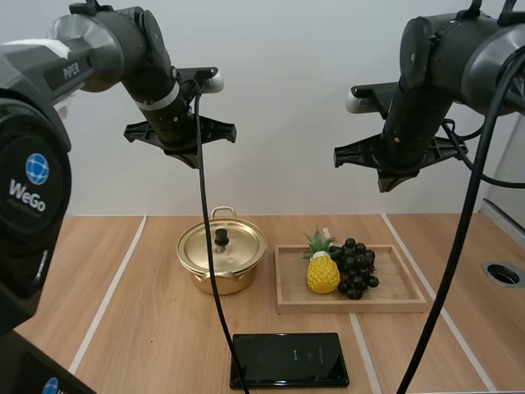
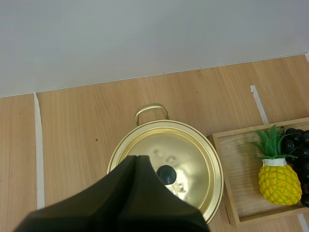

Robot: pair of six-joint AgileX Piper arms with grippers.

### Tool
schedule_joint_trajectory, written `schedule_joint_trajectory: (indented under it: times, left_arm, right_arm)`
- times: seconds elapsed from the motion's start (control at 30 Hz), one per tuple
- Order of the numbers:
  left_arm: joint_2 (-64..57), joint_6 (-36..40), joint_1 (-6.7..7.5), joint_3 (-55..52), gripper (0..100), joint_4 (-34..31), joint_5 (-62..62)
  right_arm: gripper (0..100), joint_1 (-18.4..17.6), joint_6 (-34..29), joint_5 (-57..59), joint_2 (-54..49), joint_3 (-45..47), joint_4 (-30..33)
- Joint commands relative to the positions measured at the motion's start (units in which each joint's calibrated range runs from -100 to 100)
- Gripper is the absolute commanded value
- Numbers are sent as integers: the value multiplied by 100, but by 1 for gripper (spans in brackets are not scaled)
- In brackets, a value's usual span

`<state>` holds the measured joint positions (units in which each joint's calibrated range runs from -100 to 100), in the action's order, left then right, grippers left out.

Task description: Open the pot, put the grape inside, and close it

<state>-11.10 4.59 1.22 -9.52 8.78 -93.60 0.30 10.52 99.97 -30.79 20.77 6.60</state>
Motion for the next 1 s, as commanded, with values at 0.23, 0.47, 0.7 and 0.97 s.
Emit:
schedule_joint_trajectory:
  times: [0.23,0.47,0.7,0.97]
  left_arm:
    - [1,-213,7,-10,100,-307,-366]
    - [1,-433,7,-10,100,-256,-348]
    - [71,-772,7,-10,100,17,-184]
    - [295,-1372,7,-10,100,540,-297]
  right_arm:
    - [95,19,-23,3,107,20,74]
    - [100,19,-114,-174,93,20,-121]
    - [100,19,-114,-174,93,20,-293]
    - [100,19,-114,-153,93,20,-332]
